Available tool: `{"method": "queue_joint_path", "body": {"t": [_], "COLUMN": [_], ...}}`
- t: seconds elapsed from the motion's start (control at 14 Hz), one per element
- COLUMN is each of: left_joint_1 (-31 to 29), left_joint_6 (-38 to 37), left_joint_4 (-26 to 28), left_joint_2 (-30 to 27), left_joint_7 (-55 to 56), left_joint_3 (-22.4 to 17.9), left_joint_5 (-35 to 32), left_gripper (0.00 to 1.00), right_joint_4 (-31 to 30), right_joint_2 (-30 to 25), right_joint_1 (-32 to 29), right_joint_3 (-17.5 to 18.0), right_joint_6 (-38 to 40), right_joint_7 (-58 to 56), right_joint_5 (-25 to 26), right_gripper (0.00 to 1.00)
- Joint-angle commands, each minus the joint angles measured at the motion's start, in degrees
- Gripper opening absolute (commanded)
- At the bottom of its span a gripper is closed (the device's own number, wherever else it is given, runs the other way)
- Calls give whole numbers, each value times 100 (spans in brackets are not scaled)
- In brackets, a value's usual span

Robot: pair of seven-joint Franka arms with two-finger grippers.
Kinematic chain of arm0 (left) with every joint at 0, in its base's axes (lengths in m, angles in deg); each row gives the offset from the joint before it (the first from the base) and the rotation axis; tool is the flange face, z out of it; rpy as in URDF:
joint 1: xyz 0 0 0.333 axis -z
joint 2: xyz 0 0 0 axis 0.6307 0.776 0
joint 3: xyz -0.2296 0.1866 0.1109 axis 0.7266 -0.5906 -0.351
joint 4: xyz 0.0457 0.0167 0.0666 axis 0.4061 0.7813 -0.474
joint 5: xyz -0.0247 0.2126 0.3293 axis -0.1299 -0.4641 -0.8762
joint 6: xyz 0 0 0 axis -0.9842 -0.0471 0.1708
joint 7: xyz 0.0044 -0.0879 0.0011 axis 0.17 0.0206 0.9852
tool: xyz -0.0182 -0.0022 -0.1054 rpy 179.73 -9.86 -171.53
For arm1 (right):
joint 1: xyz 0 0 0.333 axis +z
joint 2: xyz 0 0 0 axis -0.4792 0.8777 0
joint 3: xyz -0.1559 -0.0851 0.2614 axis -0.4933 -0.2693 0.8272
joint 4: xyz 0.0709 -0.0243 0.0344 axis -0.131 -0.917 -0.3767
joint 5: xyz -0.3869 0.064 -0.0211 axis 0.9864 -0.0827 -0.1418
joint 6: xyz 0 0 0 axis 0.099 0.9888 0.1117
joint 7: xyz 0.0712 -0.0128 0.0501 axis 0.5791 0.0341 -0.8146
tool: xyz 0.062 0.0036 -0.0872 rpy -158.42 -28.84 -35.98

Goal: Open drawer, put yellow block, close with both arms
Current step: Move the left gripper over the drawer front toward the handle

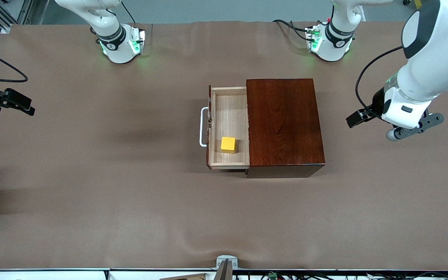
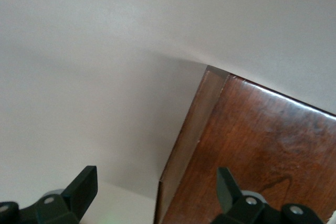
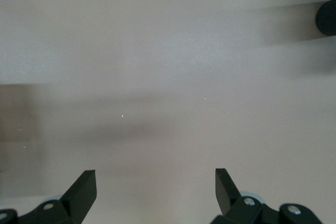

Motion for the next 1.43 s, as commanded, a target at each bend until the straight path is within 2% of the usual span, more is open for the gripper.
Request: {"method": "queue_joint_path", "body": {"t": [0.0,0.21,0.5,0.71,1.36], "left_joint_1": [343,695,1318,1662,2585], "left_joint_6": [-40,-40,-40,-40,-14], "left_joint_4": [-400,-708,-752,-778,-2078], "left_joint_2": [318,520,626,766,2066], "left_joint_7": [605,1554,2565,3846,6721], "left_joint_3": [-5,-5,-14,-14,-76], "left_joint_5": [43,-1,-10,-10,-141], "left_gripper": [100,100,100,100,100], "right_joint_4": [-137,-67,-49,-49,-49], "right_joint_2": [-160,-159,-159,-159,-159], "right_joint_1": [-86,-95,-86,-86,-86], "right_joint_3": [106,106,106,106,106], "right_joint_6": [1,45,36,1,10], "right_joint_7": [109,109,109,100,83], "right_joint_5": [51,16,16,7,7], "right_gripper": [100,100,100,100,100]}}
